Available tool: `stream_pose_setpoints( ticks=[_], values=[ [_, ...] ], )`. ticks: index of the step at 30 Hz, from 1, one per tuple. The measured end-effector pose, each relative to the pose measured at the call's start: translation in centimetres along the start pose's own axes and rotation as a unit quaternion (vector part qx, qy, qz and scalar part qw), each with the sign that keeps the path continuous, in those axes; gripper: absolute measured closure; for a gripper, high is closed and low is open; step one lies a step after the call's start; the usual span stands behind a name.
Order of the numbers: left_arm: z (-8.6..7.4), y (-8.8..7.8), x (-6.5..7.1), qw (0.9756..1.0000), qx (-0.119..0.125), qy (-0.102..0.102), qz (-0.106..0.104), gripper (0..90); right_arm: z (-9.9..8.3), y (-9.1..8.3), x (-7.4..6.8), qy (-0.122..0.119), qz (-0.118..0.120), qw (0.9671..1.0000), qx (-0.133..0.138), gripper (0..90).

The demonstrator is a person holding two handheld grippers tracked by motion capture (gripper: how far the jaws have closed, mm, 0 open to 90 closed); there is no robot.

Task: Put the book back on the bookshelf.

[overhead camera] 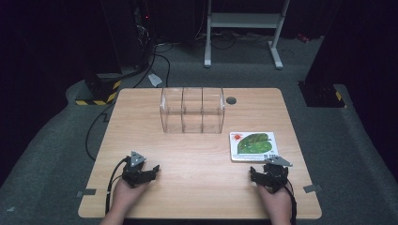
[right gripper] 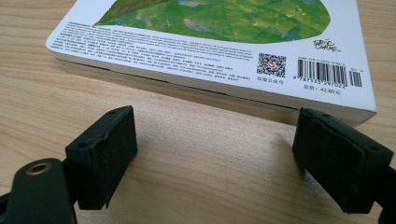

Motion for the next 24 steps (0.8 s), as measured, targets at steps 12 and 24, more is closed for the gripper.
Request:
stream_pose_setpoints(
  ticks=[12,24],
  values=[
    [0.0,0.0,0.0,1.0,0.0,0.0,0.0,26.8,-0.1,-0.2,-0.1,-0.01,0.008,0.9999,0.003,14.3],
    [0.0,0.0,0.0,1.0,0.0,-0.002,0.001,26.9,0.4,-1.4,-0.5,-0.033,0.023,0.9984,0.04,16.1]
  ],
)
Point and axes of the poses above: each handheld gripper's, and its own axes: y roughly forward along the jaws, z roughly out of its top, x roughly to its right, the point moved 6 cm from there along y, roughly forward along the jaws, and after that the axes turned 8 degrees about -z, right-handed, at the moved point
